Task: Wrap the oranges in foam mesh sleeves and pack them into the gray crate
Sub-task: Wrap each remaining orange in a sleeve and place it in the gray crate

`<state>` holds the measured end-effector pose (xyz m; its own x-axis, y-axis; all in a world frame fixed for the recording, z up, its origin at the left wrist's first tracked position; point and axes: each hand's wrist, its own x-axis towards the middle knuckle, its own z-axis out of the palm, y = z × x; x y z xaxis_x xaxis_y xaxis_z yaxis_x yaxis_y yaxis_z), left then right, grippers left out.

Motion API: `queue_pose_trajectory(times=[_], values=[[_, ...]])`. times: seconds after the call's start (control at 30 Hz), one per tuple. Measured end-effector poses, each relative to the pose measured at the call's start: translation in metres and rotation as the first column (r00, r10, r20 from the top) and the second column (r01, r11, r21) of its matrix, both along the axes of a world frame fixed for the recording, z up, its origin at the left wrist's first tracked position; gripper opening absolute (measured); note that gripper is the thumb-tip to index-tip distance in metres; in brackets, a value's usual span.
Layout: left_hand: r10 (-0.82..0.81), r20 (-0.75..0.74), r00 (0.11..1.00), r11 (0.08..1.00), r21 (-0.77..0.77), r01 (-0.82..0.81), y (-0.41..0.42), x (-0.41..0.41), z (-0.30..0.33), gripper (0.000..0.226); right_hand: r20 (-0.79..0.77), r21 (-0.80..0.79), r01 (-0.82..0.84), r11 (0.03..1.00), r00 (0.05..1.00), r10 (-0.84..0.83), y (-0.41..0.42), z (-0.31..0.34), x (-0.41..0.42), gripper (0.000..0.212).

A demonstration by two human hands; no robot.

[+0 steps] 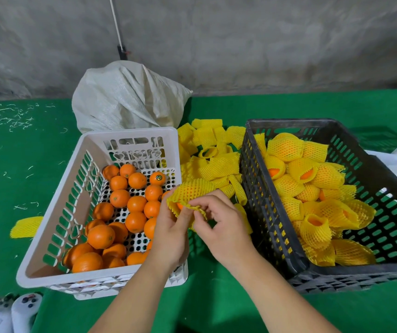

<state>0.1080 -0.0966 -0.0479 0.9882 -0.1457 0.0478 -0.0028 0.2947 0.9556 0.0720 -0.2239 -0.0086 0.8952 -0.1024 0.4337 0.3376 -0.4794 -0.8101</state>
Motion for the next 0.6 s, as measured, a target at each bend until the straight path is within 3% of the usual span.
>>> queue_pose_trajectory(times=[0.13, 0.2, 0.27, 0.33, 0.43, 0.53, 0.6], values=[[0.031, -0.034, 0.999, 0.999, -0.028, -0.032, 0.000, 0.002, -0.001, 0.048, -0.176, 0.235, -0.038, 0.971, 0.981, 0.081, -0.009, -0.001, -0.004, 0.020], [0.044, 0.014, 0.999, 0.998, 0.052, -0.045, 0.000, 0.003, -0.002, 0.053, -0.251, 0.413, 0.037, 0.910, 0.965, 0.075, -0.011, 0.000, -0.008, 0.016], [0.030, 0.101, 0.994, 0.981, 0.186, -0.048, 0.000, 0.003, -0.006, 0.064, -0.331, 0.550, 0.167, 0.818, 0.943, 0.031, -0.006, -0.004, -0.011, 0.035], [-0.047, 0.179, 0.983, 0.947, 0.322, -0.014, -0.001, 0.000, -0.007, 0.077, -0.425, 0.665, 0.202, 0.719, 0.894, 0.142, 0.006, -0.008, -0.009, 0.070], [-0.130, 0.290, 0.948, 0.840, 0.541, -0.050, -0.001, -0.007, -0.006, 0.086, -0.515, 0.693, 0.277, 0.666, 0.836, 0.188, 0.015, -0.015, -0.005, 0.102], [-0.219, 0.332, 0.917, 0.786, 0.617, -0.036, -0.004, -0.011, 0.000, 0.082, -0.540, 0.680, 0.341, 0.649, 0.832, 0.128, 0.004, -0.015, 0.001, 0.107], [-0.201, 0.330, 0.922, 0.780, 0.624, -0.053, -0.005, -0.012, 0.002, 0.073, -0.556, 0.607, 0.365, 0.706, 0.830, 0.049, -0.012, -0.007, 0.008, 0.104]])
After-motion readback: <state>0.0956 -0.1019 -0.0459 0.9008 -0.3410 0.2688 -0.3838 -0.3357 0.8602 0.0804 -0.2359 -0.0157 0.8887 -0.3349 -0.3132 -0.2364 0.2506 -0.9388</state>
